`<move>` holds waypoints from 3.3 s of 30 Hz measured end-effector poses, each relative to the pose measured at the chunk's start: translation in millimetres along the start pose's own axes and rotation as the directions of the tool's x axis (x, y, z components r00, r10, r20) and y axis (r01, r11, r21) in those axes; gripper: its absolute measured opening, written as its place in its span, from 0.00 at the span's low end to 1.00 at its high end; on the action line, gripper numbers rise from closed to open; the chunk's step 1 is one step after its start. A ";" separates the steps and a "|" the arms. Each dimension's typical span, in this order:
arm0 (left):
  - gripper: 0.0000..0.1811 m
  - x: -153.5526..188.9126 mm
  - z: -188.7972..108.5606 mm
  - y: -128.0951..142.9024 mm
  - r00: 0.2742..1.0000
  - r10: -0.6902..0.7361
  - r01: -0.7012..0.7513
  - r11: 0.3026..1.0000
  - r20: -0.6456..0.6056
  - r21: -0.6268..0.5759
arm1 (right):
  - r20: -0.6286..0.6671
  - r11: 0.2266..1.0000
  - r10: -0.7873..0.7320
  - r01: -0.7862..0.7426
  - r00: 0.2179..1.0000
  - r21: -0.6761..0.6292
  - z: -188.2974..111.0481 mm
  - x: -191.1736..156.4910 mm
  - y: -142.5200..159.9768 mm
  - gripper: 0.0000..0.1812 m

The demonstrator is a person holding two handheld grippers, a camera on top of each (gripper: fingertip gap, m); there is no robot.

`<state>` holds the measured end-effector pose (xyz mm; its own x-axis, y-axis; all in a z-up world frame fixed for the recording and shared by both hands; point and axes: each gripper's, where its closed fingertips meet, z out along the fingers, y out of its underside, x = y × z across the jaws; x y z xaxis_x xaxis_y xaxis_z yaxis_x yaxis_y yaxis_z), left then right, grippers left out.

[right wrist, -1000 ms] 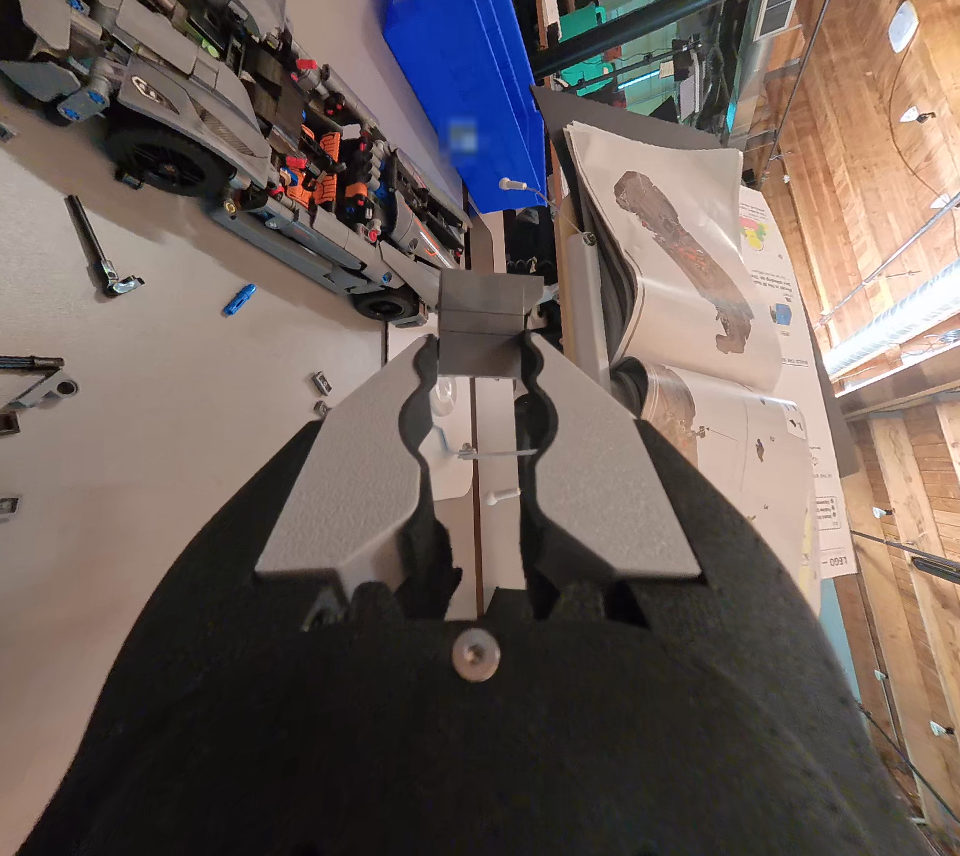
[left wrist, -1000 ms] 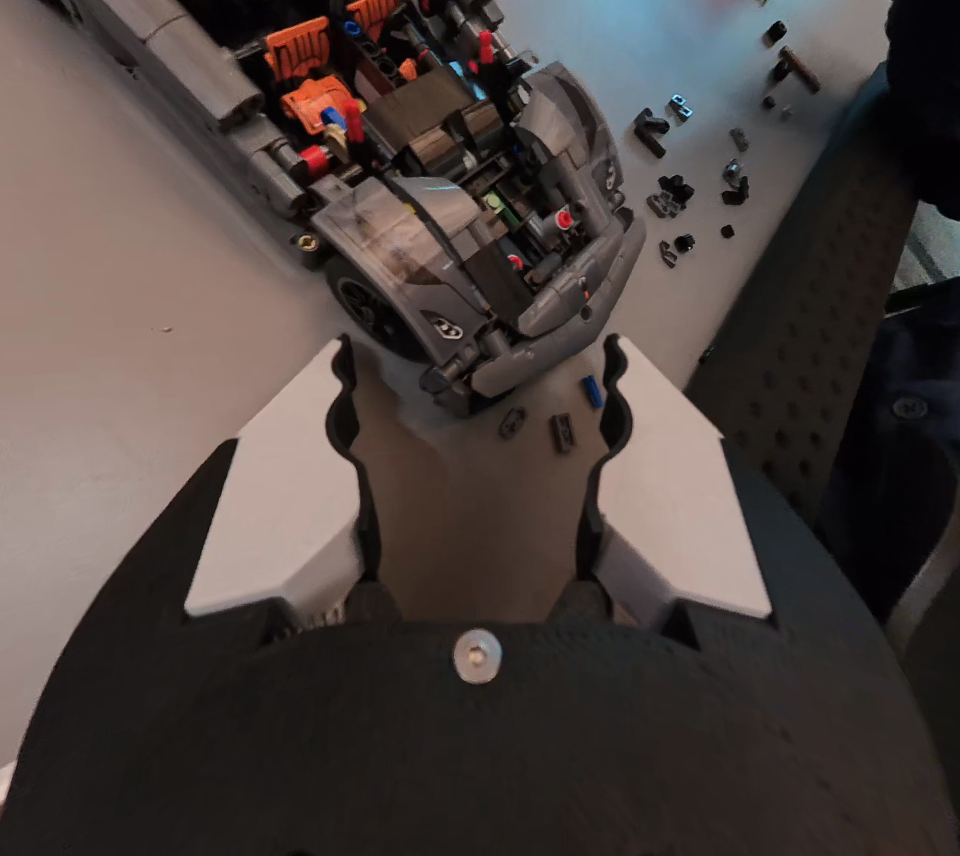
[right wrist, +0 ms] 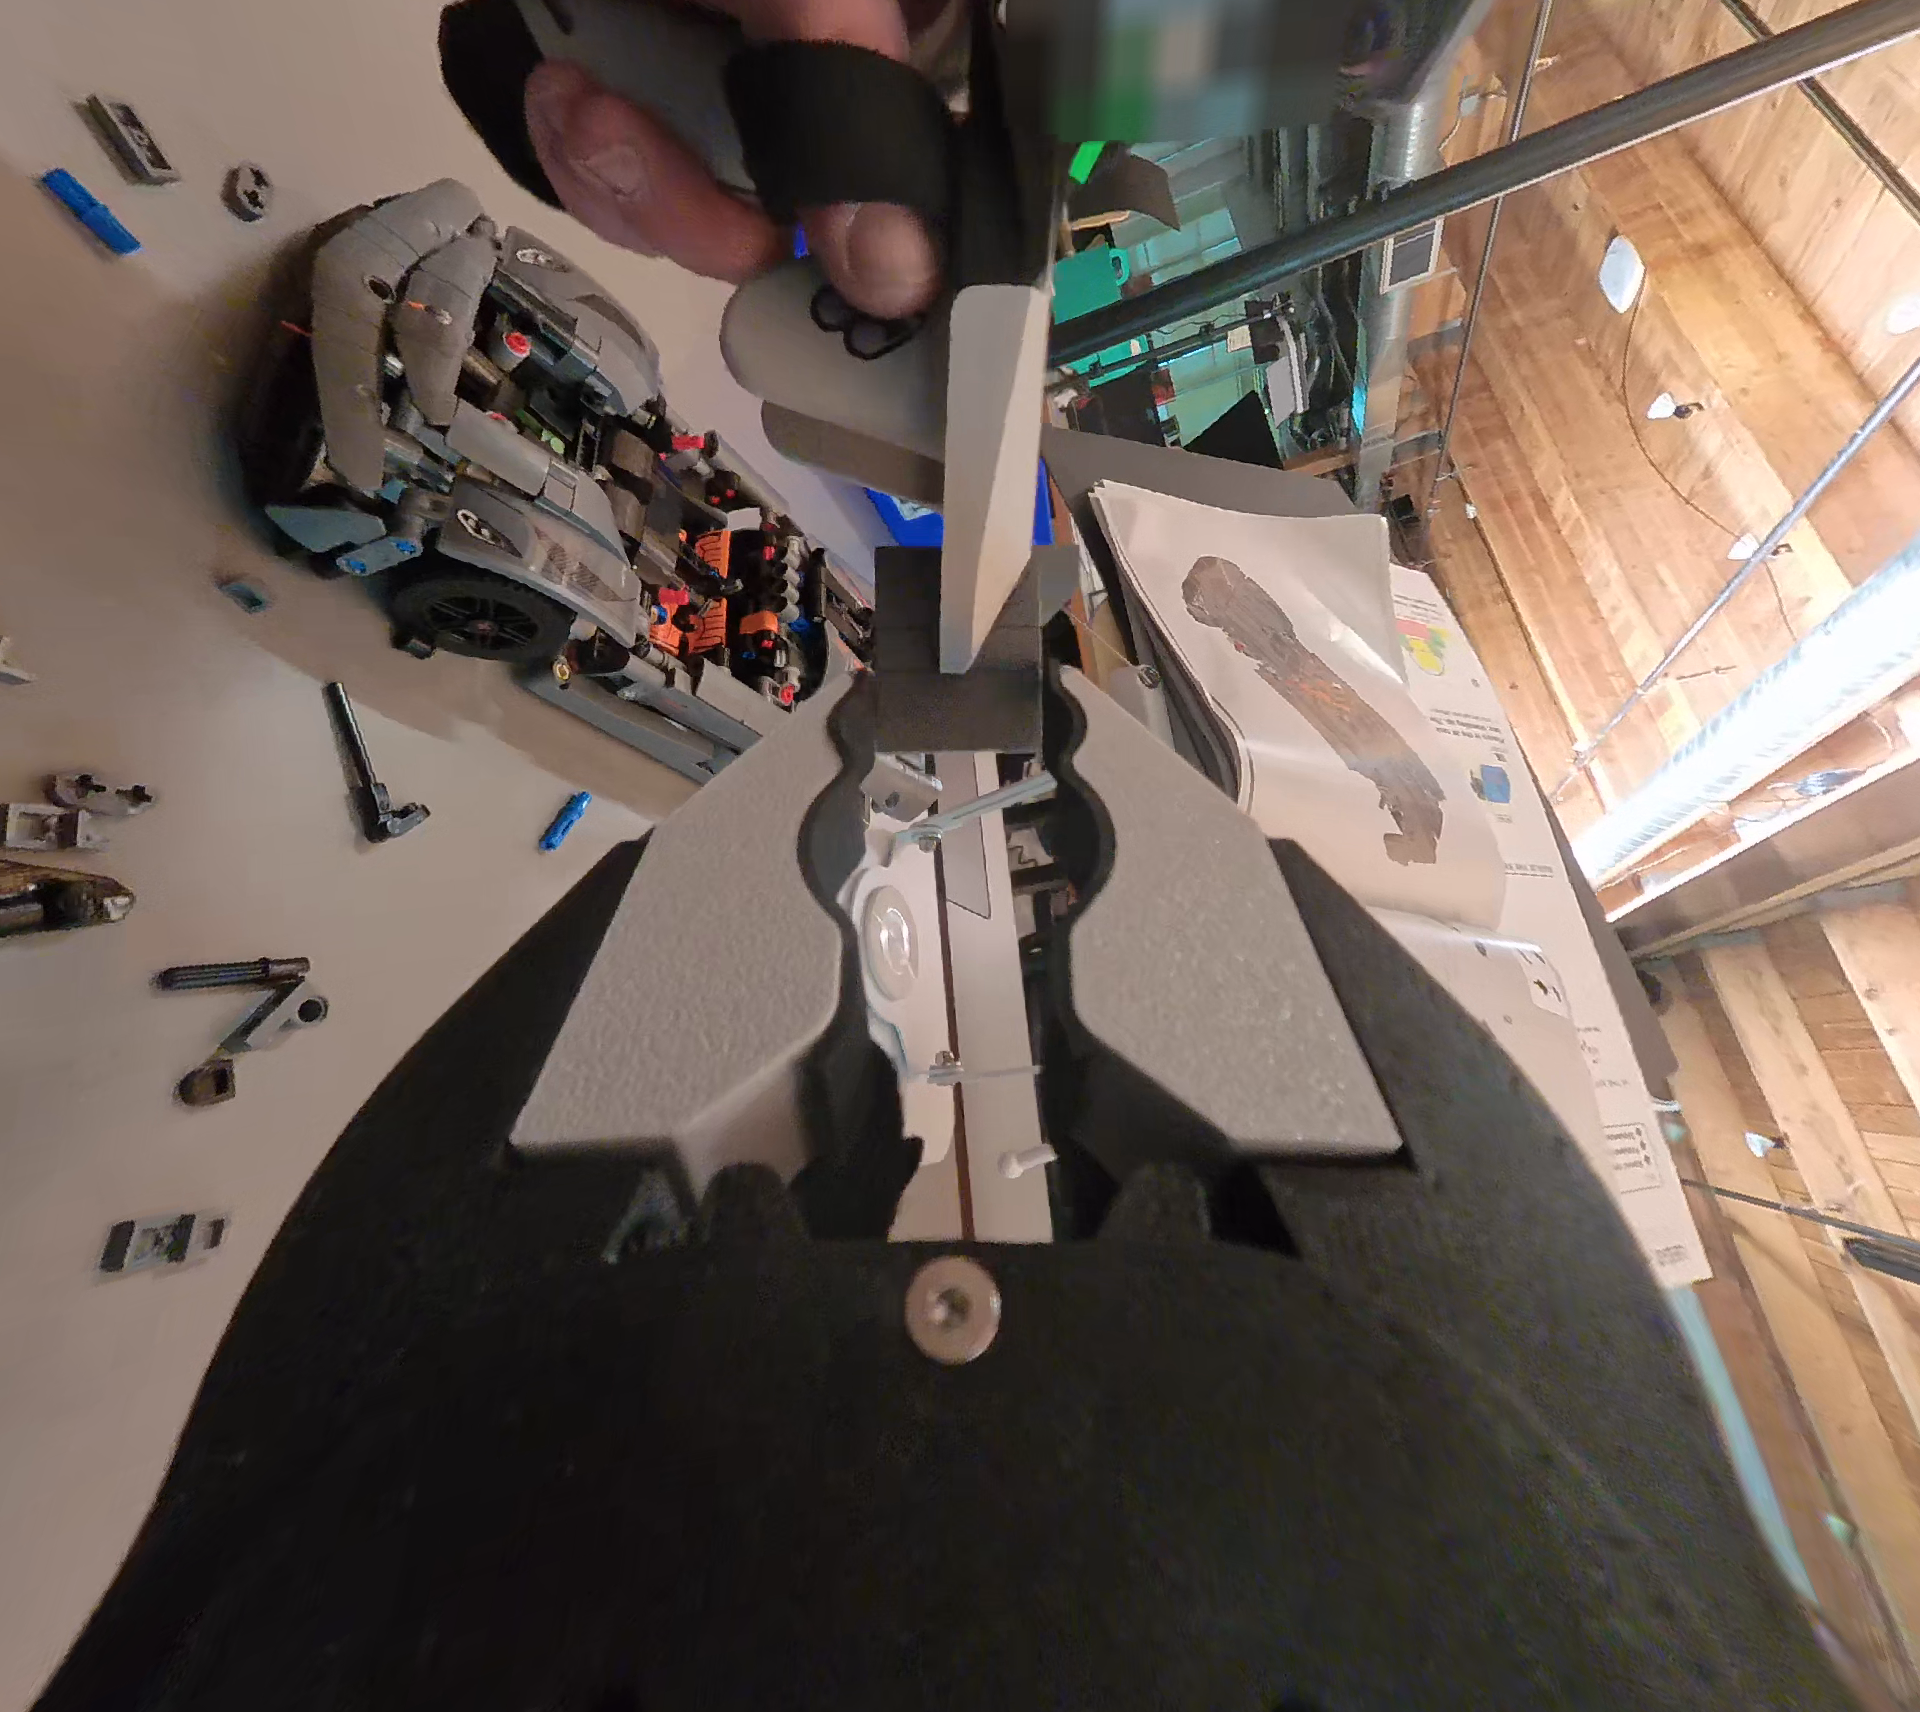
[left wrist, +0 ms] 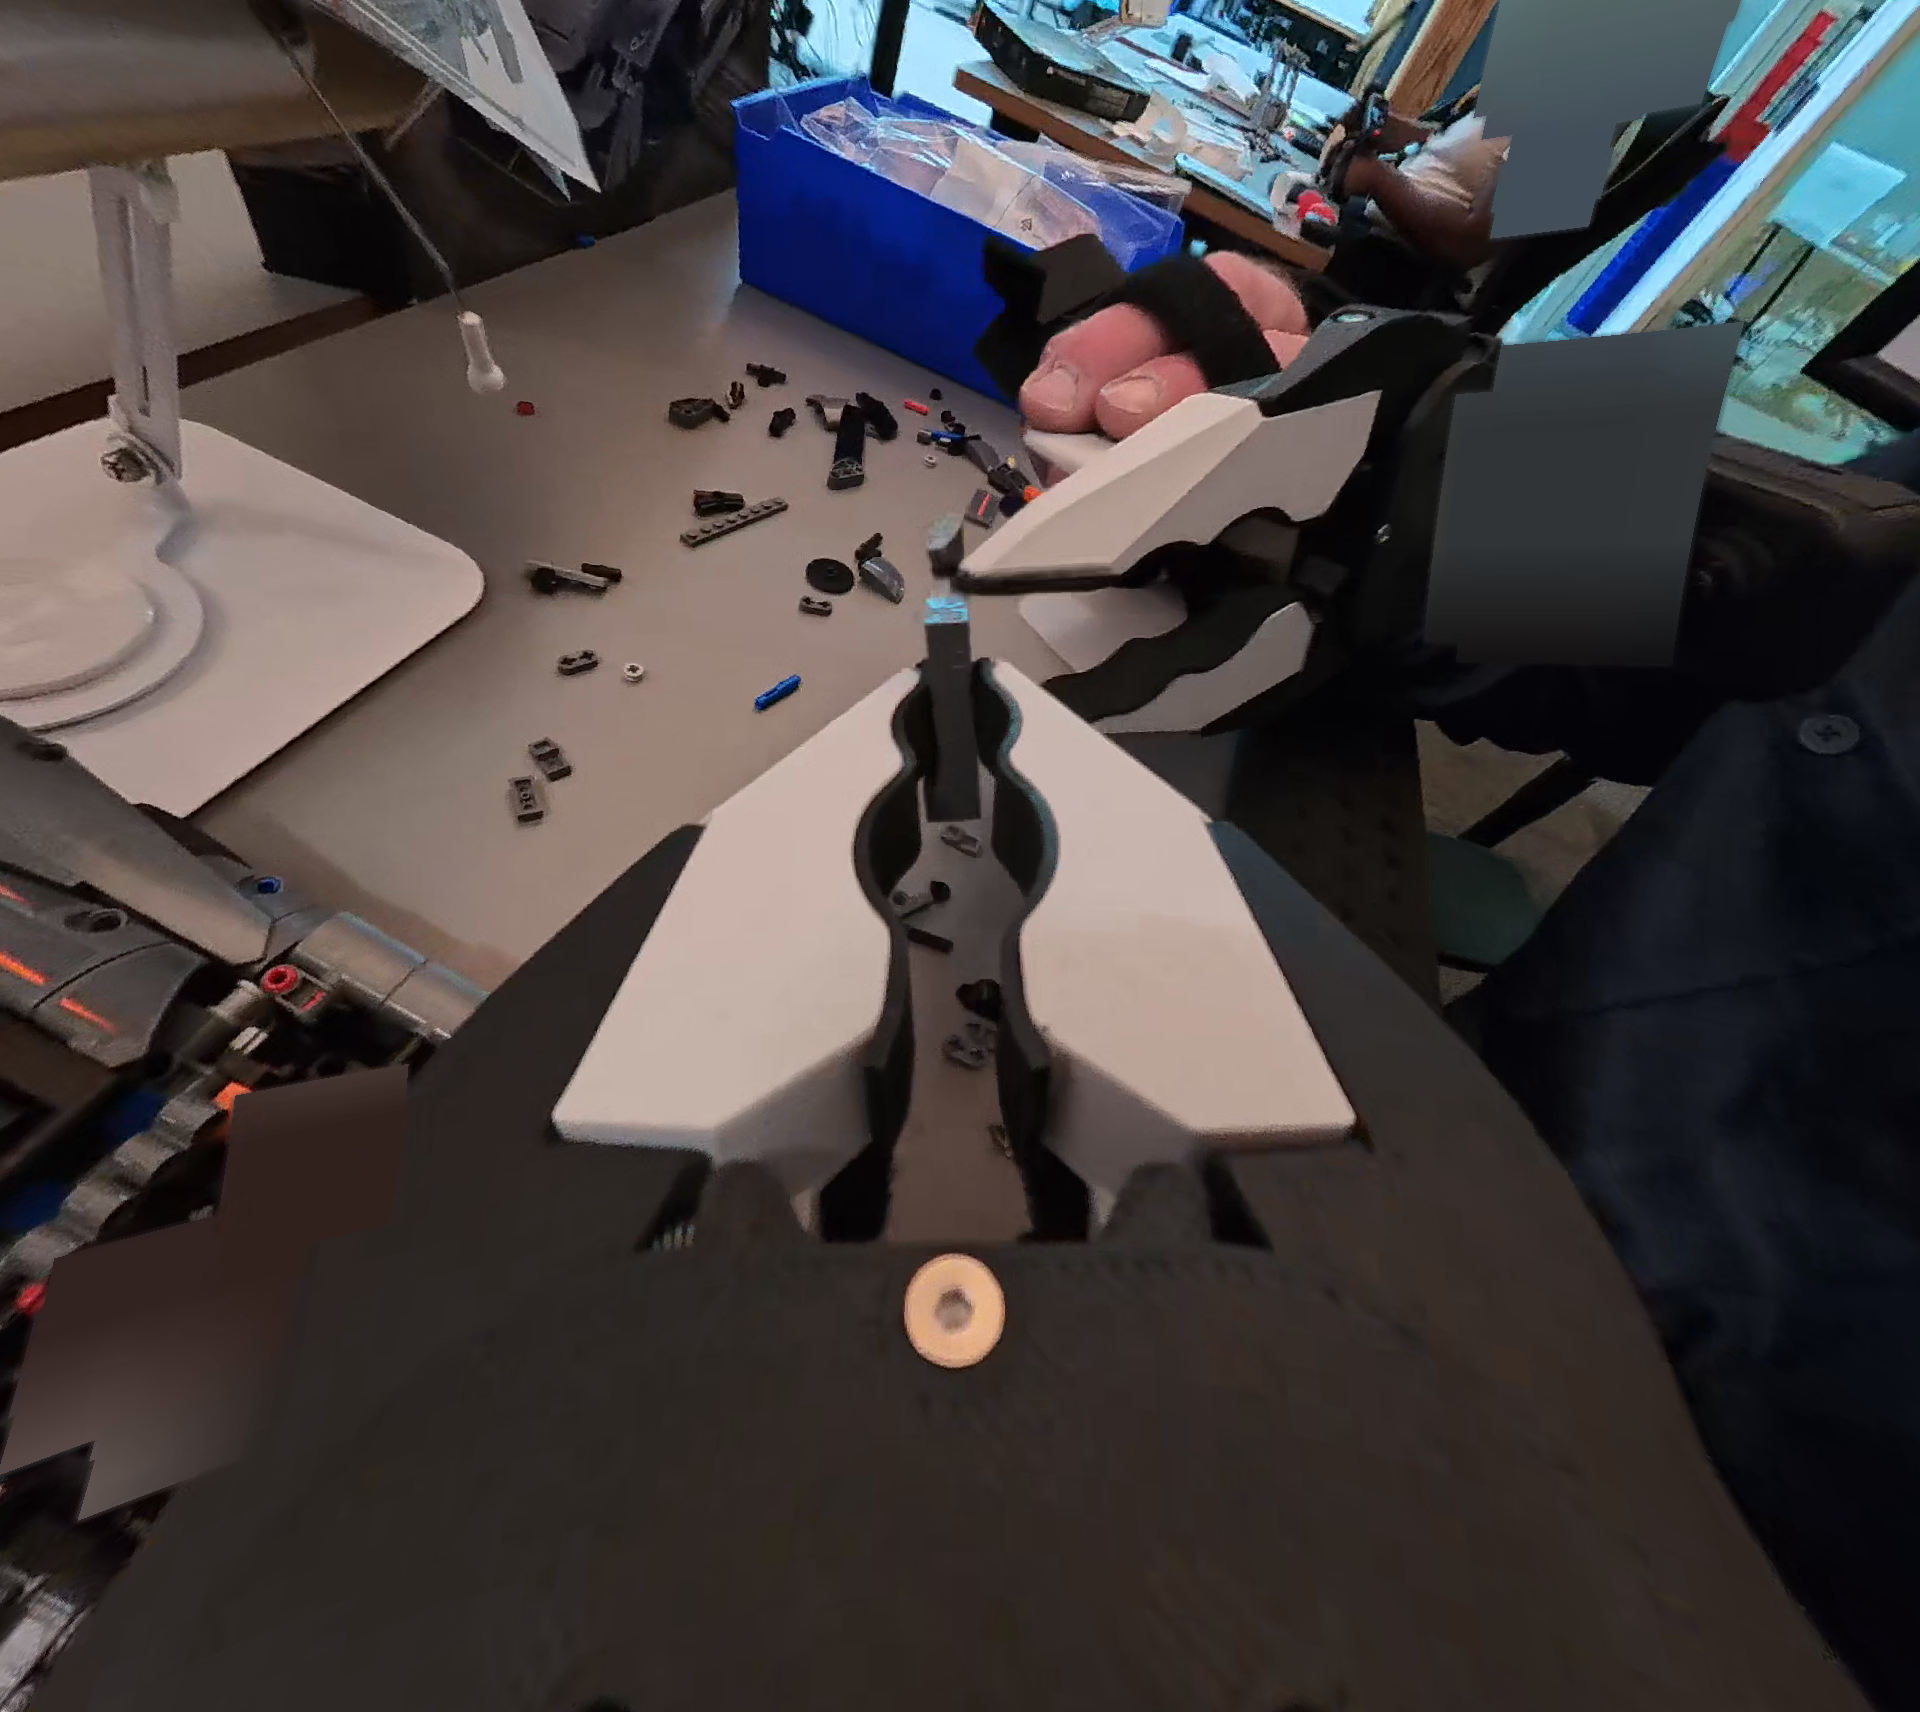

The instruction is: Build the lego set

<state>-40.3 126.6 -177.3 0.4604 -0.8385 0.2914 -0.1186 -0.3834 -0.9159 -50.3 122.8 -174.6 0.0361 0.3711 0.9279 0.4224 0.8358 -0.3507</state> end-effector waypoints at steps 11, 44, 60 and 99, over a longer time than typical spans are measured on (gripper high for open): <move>0.02 -10.1 3.1 4.7 0.995 0.083 -0.085 0.996 0.059 0.021 | 0.111 0.870 0.460 -0.472 0.881 0.141 -14.3 31.6 12.0 0.18; 0.04 17.2 5.9 -8.8 0.889 0.444 -0.452 0.890 0.110 0.057 | 0.587 0.426 0.696 -0.896 0.413 0.125 -27.5 20.6 -4.3 0.02; 0.08 17.5 4.9 -11.7 0.884 0.448 -0.460 0.885 0.131 0.075 | 0.603 0.390 0.703 -0.913 0.378 0.119 -28.5 21.8 -6.6 0.02; 0.02 25.9 -5.0 -19.8 0.950 0.313 -0.308 0.932 0.004 0.191 | 0.668 0.292 0.696 -0.954 0.263 0.071 -30.1 21.5 -7.8 0.05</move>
<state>-30.4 110.6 -150.2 0.4036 -0.9149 -0.0109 -0.0840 -0.0252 -0.9961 -25.6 112.1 -148.1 -0.3017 0.9496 -0.0846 0.0249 -0.0808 -0.9964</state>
